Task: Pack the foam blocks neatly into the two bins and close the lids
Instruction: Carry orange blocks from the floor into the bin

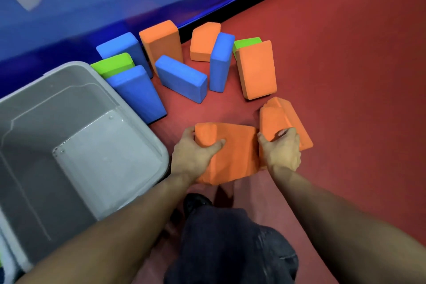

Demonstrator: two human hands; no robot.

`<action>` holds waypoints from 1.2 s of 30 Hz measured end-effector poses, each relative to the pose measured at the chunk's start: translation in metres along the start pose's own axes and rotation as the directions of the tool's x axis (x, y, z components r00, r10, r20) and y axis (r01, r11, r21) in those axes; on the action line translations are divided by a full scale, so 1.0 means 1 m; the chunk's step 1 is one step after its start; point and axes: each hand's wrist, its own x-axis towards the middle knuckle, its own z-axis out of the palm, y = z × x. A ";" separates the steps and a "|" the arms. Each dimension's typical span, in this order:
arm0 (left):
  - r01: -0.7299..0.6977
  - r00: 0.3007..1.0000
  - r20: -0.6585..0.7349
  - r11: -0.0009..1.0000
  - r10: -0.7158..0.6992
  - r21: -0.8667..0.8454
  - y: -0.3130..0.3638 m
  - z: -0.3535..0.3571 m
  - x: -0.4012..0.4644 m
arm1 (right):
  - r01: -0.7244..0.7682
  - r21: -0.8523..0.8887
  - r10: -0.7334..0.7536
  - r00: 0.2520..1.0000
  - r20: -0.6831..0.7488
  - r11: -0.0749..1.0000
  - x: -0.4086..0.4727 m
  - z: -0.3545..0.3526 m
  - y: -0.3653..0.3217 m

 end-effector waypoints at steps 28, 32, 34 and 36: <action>-0.062 0.515 -0.839 0.968 -0.177 -0.242 -0.141 -0.503 -0.243 | 0.718 0.517 -0.884 0.401 0.239 0.466 -0.419 0.038 -0.309; -0.104 0.359 -0.847 0.885 -0.392 -0.454 -0.226 -0.554 -0.282 | 0.778 0.533 -0.937 0.211 0.278 0.333 -0.492 0.071 -0.312; -0.169 0.308 -0.804 0.802 -0.509 -0.573 -0.261 -0.567 -0.290 | 0.815 0.522 -0.951 0.107 0.291 0.251 -0.515 0.088 -0.312; -0.252 0.299 -0.732 0.690 -0.612 -0.679 -0.285 -0.570 -0.291 | 0.857 0.494 -0.953 -0.008 0.303 0.150 -0.530 0.104 -0.313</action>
